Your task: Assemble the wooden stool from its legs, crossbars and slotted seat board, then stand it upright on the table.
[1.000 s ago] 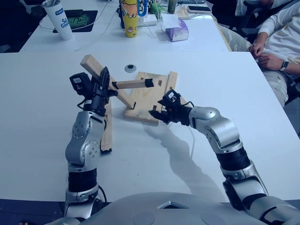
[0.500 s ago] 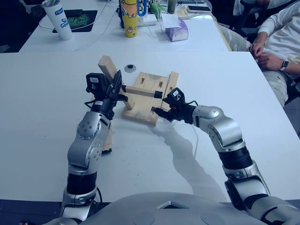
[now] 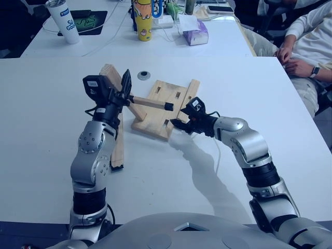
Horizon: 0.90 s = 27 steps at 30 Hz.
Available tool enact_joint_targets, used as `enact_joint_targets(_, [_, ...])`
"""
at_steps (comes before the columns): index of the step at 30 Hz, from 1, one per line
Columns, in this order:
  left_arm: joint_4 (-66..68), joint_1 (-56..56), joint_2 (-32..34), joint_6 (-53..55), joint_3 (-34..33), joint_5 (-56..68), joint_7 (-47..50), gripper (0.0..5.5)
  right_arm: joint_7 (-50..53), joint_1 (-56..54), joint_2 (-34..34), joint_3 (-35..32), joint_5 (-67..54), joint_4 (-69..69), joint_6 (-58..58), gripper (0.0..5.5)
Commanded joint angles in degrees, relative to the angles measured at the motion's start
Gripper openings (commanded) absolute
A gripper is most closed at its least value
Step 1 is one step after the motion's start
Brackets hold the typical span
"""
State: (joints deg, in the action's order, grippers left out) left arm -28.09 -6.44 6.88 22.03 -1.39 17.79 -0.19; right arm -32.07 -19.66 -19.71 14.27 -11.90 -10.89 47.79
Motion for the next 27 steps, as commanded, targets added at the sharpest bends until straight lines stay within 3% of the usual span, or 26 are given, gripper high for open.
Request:
enact_joint_targets(1, [-2.9, -2.3, -0.5, -0.1, -1.5, 0.6, 0.1, 3.08, 0.1, 0.1, -0.1, -0.4, -0.2, 0.0, -0.2, 3.20])
enact_joint_targets(6, [-6.5, -7.4, 0.5, -0.8, -6.8, 2.7, 0.6, 3.08, 0.2, 0.2, 0.0, -0.8, -0.2, 0.1, -0.6, 3.20])
enact_joint_targets(13, [-9.8, -17.6, 5.8, 0.2, -19.8, 11.5, 2.6, 3.08, 2.1, -0.1, 1.0, -2.5, 0.4, 1.9, -2.8, 3.20])
enact_joint_targets(17, [-5.8, -14.9, 9.3, 5.3, -28.6, 15.3, 5.5, 3.08, 4.9, -0.2, 2.2, -4.6, 0.8, 2.9, -3.7, 3.20])
enact_joint_targets(22, [2.8, 6.4, 13.1, 17.6, -25.4, 13.9, -1.4, 3.08, 7.7, 0.9, 3.0, -5.9, 1.0, 2.8, -3.9, 3.20])
enact_joint_targets(27, [4.6, 17.4, 19.3, 27.1, -19.6, 15.8, -11.9, 3.08, 10.1, 3.6, 3.3, -7.2, 0.8, 0.9, -3.6, 3.20])
